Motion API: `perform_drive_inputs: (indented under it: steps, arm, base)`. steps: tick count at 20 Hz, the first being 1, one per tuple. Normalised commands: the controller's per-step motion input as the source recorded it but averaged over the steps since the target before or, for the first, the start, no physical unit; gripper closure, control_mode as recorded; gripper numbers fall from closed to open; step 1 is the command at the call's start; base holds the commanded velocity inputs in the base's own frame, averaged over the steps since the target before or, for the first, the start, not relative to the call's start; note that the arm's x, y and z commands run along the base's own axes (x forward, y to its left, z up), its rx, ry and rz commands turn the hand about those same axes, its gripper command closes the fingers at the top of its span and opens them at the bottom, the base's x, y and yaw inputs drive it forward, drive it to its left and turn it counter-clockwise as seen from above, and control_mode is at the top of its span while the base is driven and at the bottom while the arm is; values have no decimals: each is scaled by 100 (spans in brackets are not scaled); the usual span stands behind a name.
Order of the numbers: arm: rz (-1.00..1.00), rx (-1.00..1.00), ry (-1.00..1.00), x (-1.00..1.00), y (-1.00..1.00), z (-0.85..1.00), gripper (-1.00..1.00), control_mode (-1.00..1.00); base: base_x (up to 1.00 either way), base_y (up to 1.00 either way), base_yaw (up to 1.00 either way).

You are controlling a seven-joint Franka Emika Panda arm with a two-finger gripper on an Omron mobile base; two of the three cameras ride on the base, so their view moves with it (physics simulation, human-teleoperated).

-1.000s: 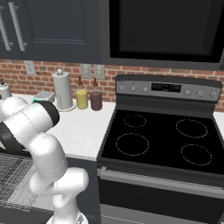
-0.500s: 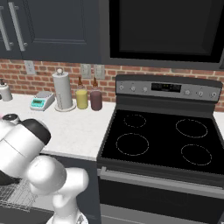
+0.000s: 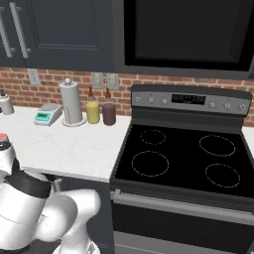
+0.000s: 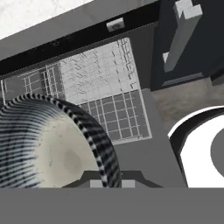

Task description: Pick up the cup and bowl from the counter, place them in the dishwasher, and close the dishwasher door.

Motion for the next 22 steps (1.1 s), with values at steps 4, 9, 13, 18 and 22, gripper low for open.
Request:
perform_drive_inputs:
  steps: [4,9,13,18,22]
  arm:
    - [6,0,0,-61,13,0,100,-100]
    - [3,0,0,-34,37,-1,100,-100]
    - [0,0,0,-7,36,-8,100,-100]
    - [-1,0,0,0,8,-27,100,-100]
    - [-17,-4,0,4,22,-27,100,-100]
  base:
    - [0,0,0]
    - [0,0,0]
    - [0,0,0]
    - [0,0,0]
    - [0,0,0]
